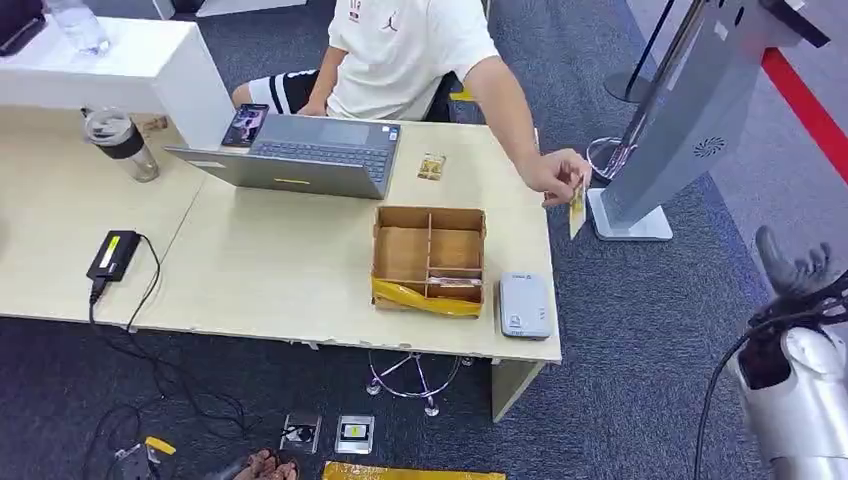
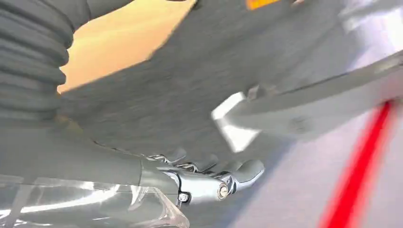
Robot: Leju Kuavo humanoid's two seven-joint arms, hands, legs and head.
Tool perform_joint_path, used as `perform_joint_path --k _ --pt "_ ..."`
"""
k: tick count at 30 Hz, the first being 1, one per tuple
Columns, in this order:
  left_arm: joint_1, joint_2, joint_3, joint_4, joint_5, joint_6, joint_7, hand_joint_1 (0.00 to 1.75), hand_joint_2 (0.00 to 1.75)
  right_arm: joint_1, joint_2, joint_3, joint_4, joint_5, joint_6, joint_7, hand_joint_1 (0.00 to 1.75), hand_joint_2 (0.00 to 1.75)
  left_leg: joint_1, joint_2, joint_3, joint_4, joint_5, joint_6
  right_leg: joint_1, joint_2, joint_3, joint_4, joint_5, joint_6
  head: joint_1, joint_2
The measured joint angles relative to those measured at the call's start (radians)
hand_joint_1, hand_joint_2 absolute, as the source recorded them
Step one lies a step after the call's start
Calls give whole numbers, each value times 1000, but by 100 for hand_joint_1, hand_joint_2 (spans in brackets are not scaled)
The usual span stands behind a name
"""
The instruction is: Pass the card to the sensor for recognition and then transmit it.
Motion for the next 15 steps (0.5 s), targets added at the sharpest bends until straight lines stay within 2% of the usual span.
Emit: perform_joint_path --k 6,15 --pt "-24 -6 -57 24 -55 -6 -26 0 175 -61 4 14 -157 137 10 1 0 175 -1 -2 -2 0 1 1 -1 -3 -1 0 0 0 1 0" --pt "-70 -16 -143 58 -151 -5 -45 0 175 -146 39 99 -319 379 64 -18 0 175 -1 -4 -2 0 2 1 -1 -5 0 0 0 0 0 0"
